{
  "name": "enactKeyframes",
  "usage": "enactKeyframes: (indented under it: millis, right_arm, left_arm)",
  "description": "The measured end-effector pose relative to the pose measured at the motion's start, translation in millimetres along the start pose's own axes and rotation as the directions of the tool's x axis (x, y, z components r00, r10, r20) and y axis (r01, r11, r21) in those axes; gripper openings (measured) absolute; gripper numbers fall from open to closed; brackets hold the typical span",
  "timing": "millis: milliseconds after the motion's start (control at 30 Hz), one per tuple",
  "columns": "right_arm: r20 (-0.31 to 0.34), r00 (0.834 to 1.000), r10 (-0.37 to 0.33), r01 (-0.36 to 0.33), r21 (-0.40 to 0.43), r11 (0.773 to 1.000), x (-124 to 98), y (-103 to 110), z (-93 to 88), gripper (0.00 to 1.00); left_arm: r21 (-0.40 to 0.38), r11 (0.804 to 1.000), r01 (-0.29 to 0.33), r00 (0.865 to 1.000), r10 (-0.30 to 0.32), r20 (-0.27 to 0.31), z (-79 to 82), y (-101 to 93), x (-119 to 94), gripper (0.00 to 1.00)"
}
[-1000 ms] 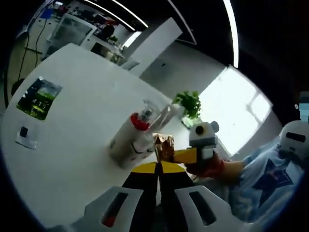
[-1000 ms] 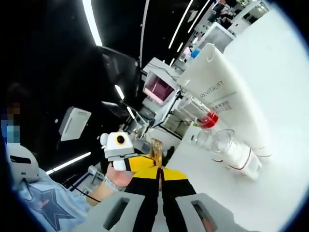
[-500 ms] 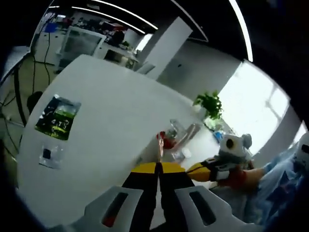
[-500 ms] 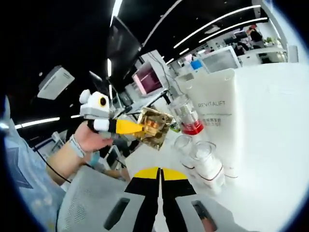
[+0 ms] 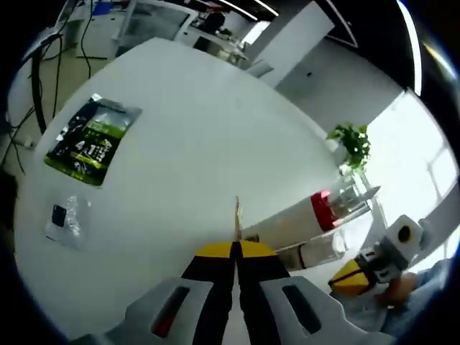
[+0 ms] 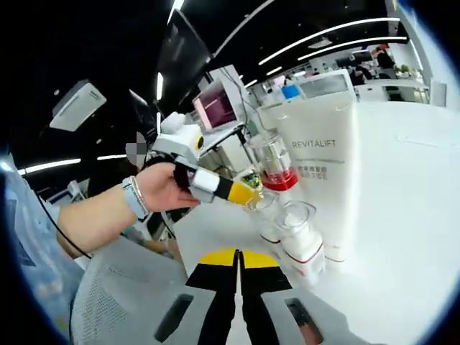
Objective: Arrange the skincare products in the storage area until every visible bottle or jar stands upright without overlapping.
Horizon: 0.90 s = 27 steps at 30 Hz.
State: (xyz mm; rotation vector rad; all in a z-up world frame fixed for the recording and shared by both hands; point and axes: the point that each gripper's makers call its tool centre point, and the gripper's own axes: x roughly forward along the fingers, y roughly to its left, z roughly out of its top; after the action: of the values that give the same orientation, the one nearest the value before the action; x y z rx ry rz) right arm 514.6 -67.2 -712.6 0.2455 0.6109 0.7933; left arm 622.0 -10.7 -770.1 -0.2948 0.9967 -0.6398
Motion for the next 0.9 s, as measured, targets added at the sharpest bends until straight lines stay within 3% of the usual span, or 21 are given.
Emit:
enactKeyframes:
  millis: [67,133,200,300,367,533,633,667,700,767,900]
  right_arm:
    - [-0.014,1.0,0.003,-0.004,-0.014,1.0,2,2,-2.9,0.0]
    - [-0.027,1.0,-0.004,0.003,-0.029,1.0,2,1,-5.7,0.0]
    - [-0.034,0.999,-0.015,0.013,-0.055,0.998,1,0,-7.4,0.0]
    - [-0.036,0.999,-0.025,0.023,-0.068,0.997,0,-1,-8.1,0.0]
    - [-0.041,0.999,-0.027,0.024,-0.067,0.997,1,-2,-9.5,0.0]
    - [-0.069,0.997,-0.043,0.038,-0.077,0.996,3,-6,-16.0,0.0]
    - [-0.077,0.995,-0.056,0.05,-0.085,0.995,3,-8,-18.6,0.0]
    - [-0.078,0.995,-0.057,0.051,-0.085,0.995,3,-8,-18.9,0.0]
    - [-0.082,0.995,-0.06,0.053,-0.085,0.995,3,-8,-19.8,0.0]
    - [-0.086,0.994,-0.065,0.057,-0.091,0.994,4,-9,-20.9,0.0]
    - [-0.099,0.992,-0.08,0.07,-0.097,0.993,4,-11,-24.1,0.0]
  left_arm:
    - [0.076,0.995,-0.071,0.997,0.073,-0.012,-5.1,16.3,9,0.02]
    - [0.17,0.975,-0.142,0.986,0.154,-0.06,-16.1,32.1,16,0.02]
    - [0.239,0.961,-0.14,0.986,0.157,-0.053,-19.7,32.0,21,0.02]
    - [0.241,0.961,-0.134,0.991,0.136,0.009,-12.6,26.3,19,0.02]
    - [0.265,0.953,-0.146,0.989,0.149,0.006,-13.0,28.8,21,0.03]
    - [0.402,0.897,-0.184,0.983,0.178,0.053,-8.1,31.3,22,0.04]
    - [0.523,0.82,-0.233,0.972,0.205,0.112,-1.3,32.4,22,0.07]
    - [0.541,0.805,-0.244,0.97,0.211,0.124,-0.2,31.8,23,0.08]
    - [0.579,0.773,-0.258,0.966,0.223,0.133,0.3,32.9,23,0.08]
    - [0.61,0.742,-0.277,0.961,0.23,0.156,2.8,31.7,24,0.09]
    - [0.594,0.747,-0.298,0.954,0.252,0.162,3.9,34.4,25,0.11]
